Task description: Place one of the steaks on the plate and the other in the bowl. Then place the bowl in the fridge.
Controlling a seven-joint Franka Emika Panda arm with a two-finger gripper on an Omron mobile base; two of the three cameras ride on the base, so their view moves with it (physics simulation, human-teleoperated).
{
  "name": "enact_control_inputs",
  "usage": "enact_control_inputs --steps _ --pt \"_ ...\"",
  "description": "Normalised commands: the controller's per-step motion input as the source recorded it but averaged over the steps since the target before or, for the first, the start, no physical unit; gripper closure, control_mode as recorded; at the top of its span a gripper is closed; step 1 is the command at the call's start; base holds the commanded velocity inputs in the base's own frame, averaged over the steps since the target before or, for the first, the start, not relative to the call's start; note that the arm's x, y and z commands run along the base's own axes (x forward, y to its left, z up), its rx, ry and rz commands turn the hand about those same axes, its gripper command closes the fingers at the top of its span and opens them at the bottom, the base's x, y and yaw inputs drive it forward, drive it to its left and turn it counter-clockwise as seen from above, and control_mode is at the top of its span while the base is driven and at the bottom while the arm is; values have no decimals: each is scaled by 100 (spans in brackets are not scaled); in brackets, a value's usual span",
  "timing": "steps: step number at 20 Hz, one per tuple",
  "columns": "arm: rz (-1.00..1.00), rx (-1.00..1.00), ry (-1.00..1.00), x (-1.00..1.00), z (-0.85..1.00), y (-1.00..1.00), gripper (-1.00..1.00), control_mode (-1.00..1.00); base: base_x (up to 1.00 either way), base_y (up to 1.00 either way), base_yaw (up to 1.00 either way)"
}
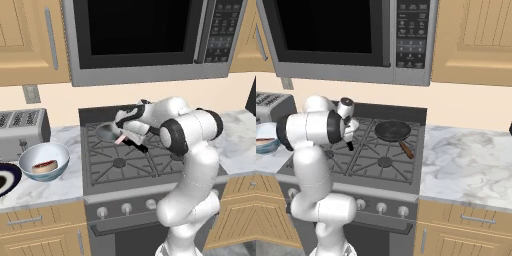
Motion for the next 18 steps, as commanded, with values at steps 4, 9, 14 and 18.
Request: enact_control_inputs --steps 4,9,14,18 --pt "0 17 -29 -40 97 -9 100 -100 0 0 0" --pt "0 14 -35 -94 44 -6 100 -100 0 0 0" --pt "0 19 -10 -97 95 -9 100 -100 0 0 0" --pt "0 27 0 -80 100 -36 100 -100 0 0 0"
